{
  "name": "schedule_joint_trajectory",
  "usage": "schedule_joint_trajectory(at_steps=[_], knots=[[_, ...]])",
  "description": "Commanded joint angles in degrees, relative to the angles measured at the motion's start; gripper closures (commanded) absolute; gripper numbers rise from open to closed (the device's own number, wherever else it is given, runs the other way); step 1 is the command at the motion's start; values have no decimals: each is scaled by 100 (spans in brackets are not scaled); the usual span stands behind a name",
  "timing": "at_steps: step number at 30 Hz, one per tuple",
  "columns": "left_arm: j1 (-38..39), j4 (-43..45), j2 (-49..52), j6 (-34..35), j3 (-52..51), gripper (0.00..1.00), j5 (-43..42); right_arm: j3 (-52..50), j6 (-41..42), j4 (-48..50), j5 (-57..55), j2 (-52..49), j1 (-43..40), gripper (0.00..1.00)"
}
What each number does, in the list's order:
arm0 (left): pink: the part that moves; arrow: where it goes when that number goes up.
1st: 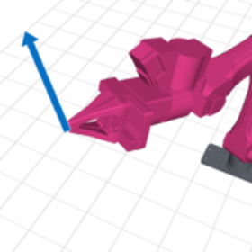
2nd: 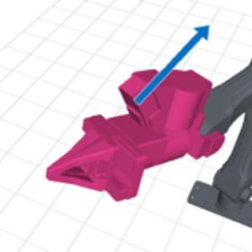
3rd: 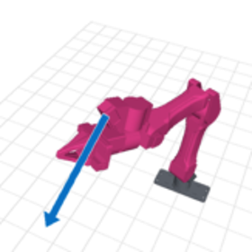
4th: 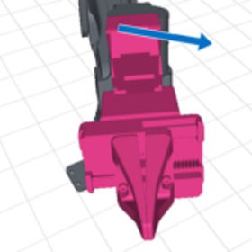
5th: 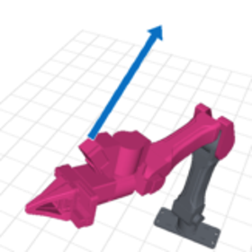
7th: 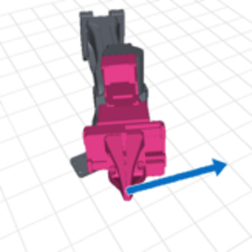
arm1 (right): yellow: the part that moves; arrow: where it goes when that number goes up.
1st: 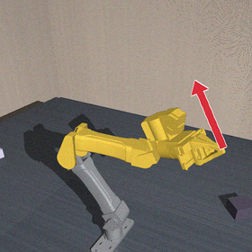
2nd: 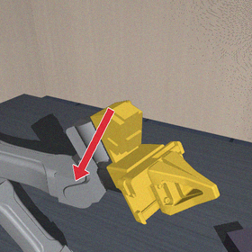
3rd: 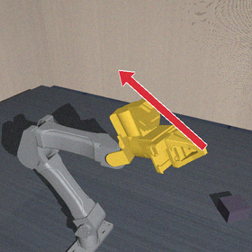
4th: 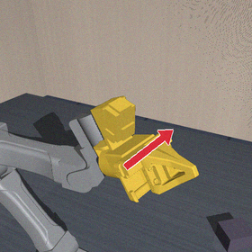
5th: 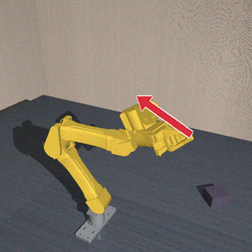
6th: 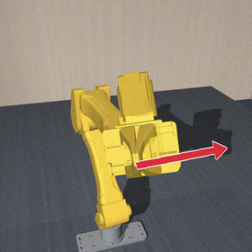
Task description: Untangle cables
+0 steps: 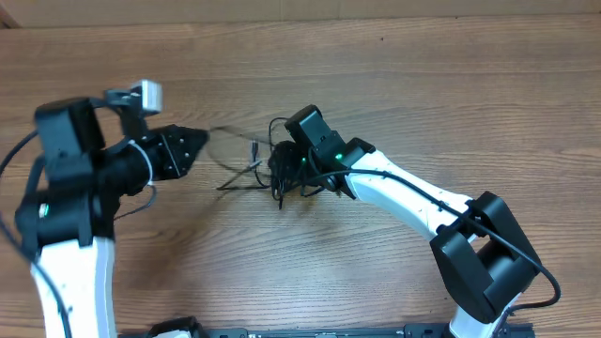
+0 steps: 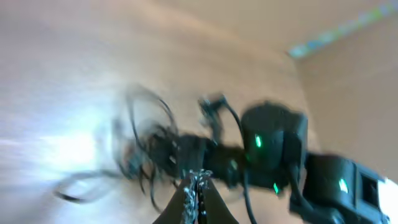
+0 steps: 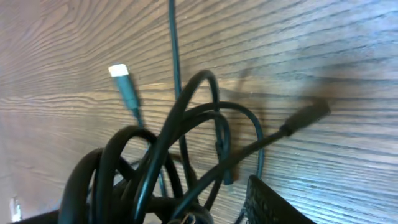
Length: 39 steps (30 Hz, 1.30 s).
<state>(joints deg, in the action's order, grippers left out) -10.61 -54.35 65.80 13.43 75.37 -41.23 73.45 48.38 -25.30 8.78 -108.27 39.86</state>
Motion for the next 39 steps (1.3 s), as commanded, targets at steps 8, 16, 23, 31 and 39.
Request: schedule_joint_trajectory(at_steps=[8,16,23,31,39], knots=[[-74,315,-1311,789,131,96,3038,-195,-20,-142,-1200,76,-72,48],[-74,-22,-1342,892,129,96,4232,-195,-20,-225,-1578,76,-72,49],[-74,-400,-1200,890,129,96,4660,-195,-20,-289,-1738,76,-72,48],[-74,-800,-704,887,129,96,4780,-195,-20,-306,-1738,76,-72,49],[-72,-935,254,881,129,96,4194,-195,-17,-326,-1738,76,-72,49]])
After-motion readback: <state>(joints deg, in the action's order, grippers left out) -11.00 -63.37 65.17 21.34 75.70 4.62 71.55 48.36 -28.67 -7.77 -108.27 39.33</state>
